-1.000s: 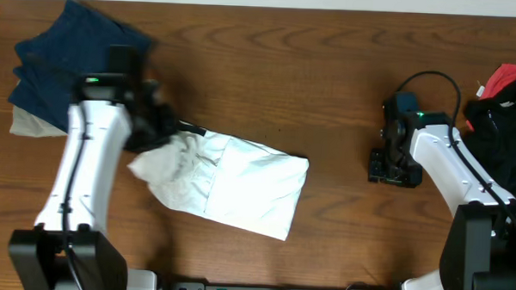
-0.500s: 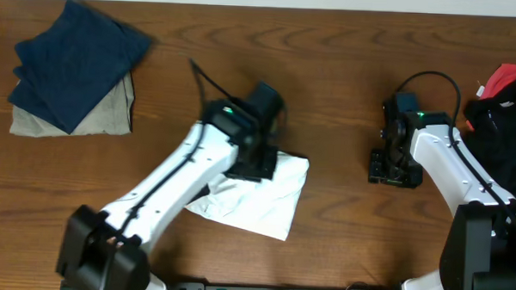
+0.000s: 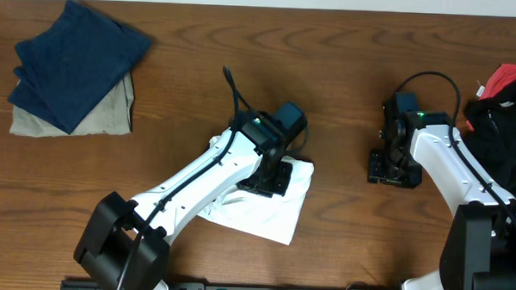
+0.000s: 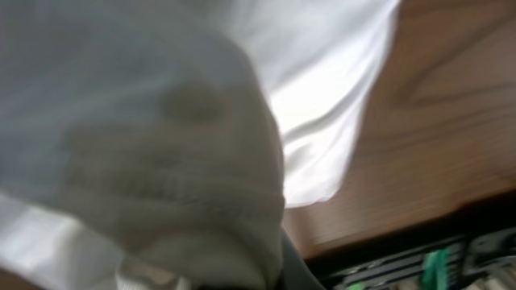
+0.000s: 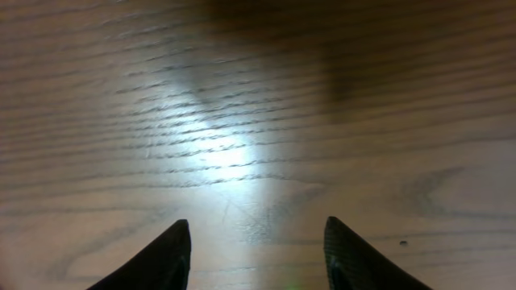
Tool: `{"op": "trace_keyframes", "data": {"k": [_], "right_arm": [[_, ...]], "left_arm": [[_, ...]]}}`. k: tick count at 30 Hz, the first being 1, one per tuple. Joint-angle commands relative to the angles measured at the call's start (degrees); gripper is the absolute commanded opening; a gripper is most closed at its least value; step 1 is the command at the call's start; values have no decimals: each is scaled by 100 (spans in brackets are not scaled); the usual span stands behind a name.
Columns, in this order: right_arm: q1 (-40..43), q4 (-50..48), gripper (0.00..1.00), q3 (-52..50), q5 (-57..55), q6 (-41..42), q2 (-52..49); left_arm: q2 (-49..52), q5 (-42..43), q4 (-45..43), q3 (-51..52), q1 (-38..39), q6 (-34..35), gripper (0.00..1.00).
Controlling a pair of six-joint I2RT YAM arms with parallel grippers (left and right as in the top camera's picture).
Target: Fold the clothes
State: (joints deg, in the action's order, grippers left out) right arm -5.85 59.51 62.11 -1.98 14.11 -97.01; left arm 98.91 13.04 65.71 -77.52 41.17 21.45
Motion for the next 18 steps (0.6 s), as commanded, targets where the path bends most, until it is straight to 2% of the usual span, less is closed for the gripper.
{"op": "trace_keyframes", "data": {"k": [1, 4, 5, 11, 18], "right_arm": [[13, -33, 45, 79, 713, -592, 26], [-42, -37, 20, 76, 1661, -1158, 26], [-70, -42, 17, 76, 1829, -1213, 26], [-535, -463, 17, -83, 2413, -1246, 26], [-1338, -1803, 15, -695, 2623, -688, 26]], "left_arm": [[-61, -640, 369, -258, -173, -146, 6], [-201, -955, 629, -459, -391, -155, 6], [-262, -968, 649, -503, -470, -186, 6], [-619, -964, 627, -616, -844, -232, 6], [-894, -962, 651, -616, -901, -299, 6]]}}
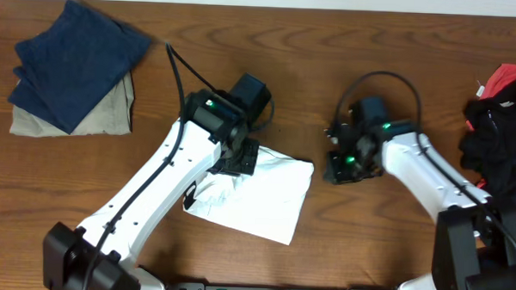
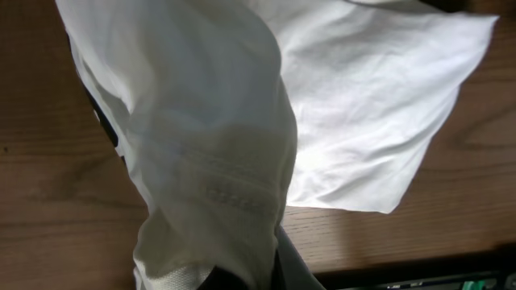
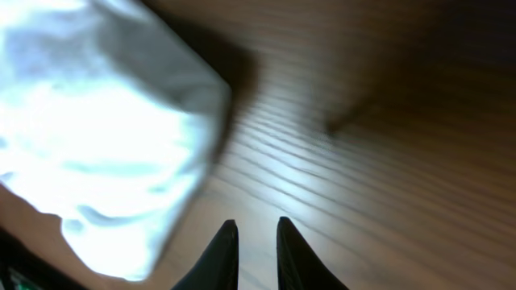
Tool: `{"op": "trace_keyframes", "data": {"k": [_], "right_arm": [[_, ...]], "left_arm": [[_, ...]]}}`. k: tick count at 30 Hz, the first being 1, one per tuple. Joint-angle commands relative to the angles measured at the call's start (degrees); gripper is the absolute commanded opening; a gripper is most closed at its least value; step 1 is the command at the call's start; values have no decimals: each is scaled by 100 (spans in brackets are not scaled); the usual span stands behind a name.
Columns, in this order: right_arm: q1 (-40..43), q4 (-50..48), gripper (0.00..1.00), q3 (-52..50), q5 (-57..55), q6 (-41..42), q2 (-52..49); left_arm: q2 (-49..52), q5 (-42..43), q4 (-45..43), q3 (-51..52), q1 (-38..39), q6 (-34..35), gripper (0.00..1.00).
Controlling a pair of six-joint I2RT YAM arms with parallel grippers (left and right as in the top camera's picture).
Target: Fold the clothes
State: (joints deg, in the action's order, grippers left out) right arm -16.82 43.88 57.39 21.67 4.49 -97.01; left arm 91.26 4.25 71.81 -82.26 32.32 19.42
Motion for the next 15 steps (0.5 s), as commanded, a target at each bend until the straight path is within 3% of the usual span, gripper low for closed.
{"op": "trace_keyframes", "data": {"k": [1, 10, 15], "right_arm": [[-352, -479, 14, -332, 254, 369, 26], [-1117, -2140, 14, -1108, 225, 927, 26], [-1314, -2218, 14, -1250, -264, 1185, 26]], "left_arm": [[-149, -83, 59, -142, -15, -96, 6], [-168, 33, 284, -142, -15, -96, 6], [-168, 988, 273, -140, -9, -96, 6]]}}
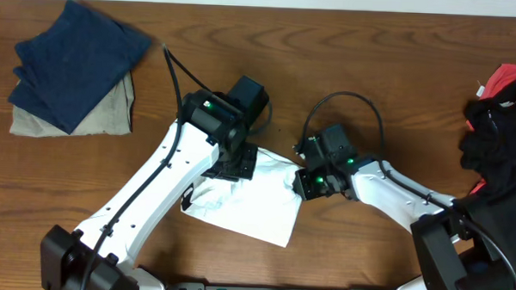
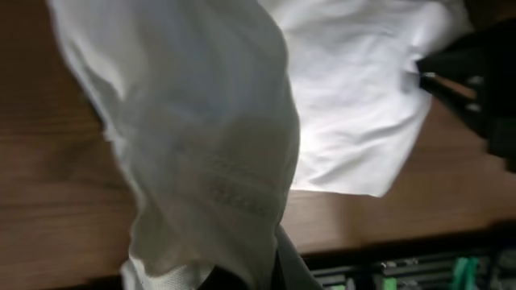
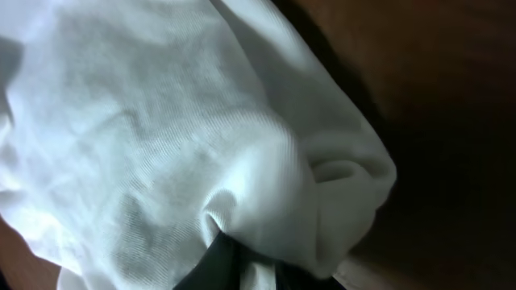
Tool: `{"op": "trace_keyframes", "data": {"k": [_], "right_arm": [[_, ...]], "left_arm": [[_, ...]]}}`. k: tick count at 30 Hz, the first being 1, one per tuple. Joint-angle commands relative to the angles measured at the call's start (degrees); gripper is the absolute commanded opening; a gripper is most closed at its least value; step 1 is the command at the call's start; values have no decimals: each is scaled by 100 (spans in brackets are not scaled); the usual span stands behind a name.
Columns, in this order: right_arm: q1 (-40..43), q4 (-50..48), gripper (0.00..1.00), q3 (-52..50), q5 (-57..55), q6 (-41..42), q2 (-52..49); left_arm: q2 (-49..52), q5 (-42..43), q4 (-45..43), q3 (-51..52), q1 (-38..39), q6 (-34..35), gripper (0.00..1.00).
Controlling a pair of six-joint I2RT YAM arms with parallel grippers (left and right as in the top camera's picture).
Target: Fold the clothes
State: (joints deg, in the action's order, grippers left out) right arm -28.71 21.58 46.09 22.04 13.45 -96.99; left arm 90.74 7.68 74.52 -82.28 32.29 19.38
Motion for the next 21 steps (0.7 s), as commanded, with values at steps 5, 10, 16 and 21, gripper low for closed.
{"op": "trace_keyframes", "data": {"k": [5, 10, 16, 21], "right_arm": [[-118, 24, 15, -142, -428, 310, 24], [-120, 22, 15, -142, -428, 326, 24], [-118, 76, 20, -138, -424, 328, 24], [118, 354, 33, 63, -431, 323, 26]], "left_arm": [[-114, 1115, -42, -136, 199, -87, 6], [-111, 1117, -136, -52, 562, 7, 6], [-83, 1119, -411, 144, 905, 195, 12], [-83, 1134, -455, 144, 1091, 188, 52]]}}
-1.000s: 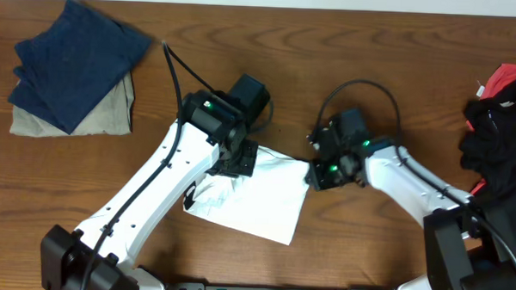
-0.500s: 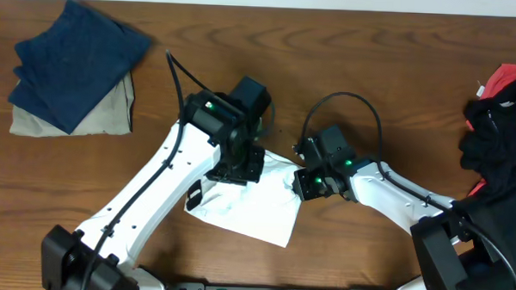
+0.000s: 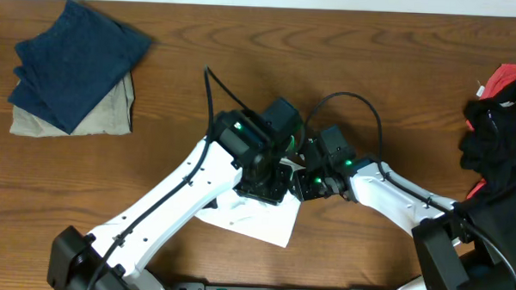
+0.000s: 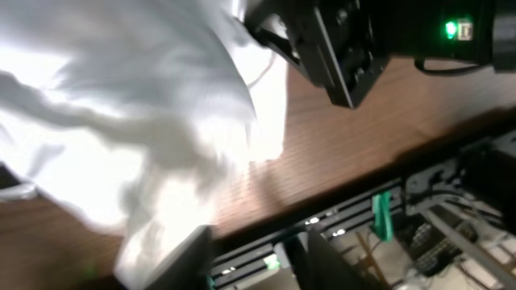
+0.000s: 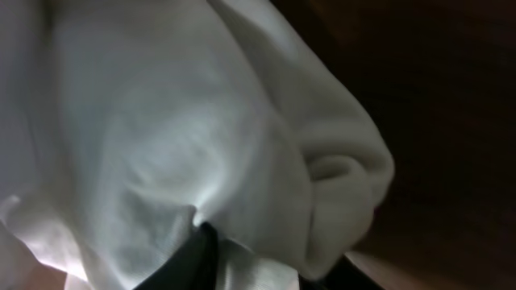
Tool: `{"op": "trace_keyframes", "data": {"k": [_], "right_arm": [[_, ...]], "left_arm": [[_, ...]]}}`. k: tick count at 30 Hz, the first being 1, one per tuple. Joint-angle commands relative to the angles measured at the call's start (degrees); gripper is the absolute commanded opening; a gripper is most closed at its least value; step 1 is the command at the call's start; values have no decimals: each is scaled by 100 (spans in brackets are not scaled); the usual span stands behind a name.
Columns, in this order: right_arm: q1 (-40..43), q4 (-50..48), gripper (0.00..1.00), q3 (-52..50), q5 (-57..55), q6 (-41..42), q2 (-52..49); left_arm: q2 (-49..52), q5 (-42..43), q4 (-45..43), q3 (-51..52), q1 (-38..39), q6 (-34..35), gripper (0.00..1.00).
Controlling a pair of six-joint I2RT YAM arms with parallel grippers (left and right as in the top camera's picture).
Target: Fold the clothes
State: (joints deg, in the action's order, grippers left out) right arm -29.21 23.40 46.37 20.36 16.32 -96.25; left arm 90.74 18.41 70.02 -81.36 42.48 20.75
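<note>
A white garment (image 3: 257,219) lies crumpled on the wooden table (image 3: 372,71) near its front edge. My left gripper (image 3: 270,183) hovers low over its right part. In the left wrist view the left gripper (image 4: 251,235) is open: the white cloth (image 4: 121,105) lies against the left finger and the gap is empty. My right gripper (image 3: 302,183) is at the garment's right corner. In the right wrist view the right gripper (image 5: 258,259) is shut on a bunched fold of the white cloth (image 5: 161,121).
A folded stack, dark blue cloth (image 3: 76,61) on a khaki piece (image 3: 113,114), sits at the back left. A black and red clothes pile (image 3: 500,119) is at the right edge. The table's front edge and rack hardware (image 4: 387,217) are just beyond the garment.
My left gripper was shut on the garment's upper left part. It is now over the right side next to the right gripper, open, the cloth released. My right gripper still pinches the corner.
First my left gripper held the cloth while the right was open over bare wood to the right. Then the left held the cloth farther left and the right neared the garment's corner. Then the right was shut on that corner. Now the left is open beside it.
</note>
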Motion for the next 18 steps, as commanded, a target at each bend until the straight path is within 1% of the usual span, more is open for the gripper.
{"op": "trace_keyframes", "data": {"k": [1, 4, 6, 9, 11, 15, 18], "right_arm": [[273, 299, 35, 127, -267, 37, -48], [647, 866, 40, 516, -470, 33, -50], [894, 1325, 40, 868, -562, -138, -48], [1215, 2033, 42, 1539, -555, -393, -48], [1294, 2409, 43, 1969, -341, -575, -48], [1102, 2802, 44, 2603, 549, -997, -48], [702, 2719, 51, 2653, 597, -1128, -50]], "left_arm": [[-83, 61, -2, 52, 74, 9, 54], [-109, -7, 72, 48, -20, -238, 55], [-175, -144, 162, 37, -184, -293, 55], [-337, -623, 341, -9, -601, -293, 55], [-481, -881, 411, -11, -979, -291, 55], [-688, -1036, 343, -9, -2022, -267, 56], [-658, -1032, 170, -7, -2787, -138, 62]]}}
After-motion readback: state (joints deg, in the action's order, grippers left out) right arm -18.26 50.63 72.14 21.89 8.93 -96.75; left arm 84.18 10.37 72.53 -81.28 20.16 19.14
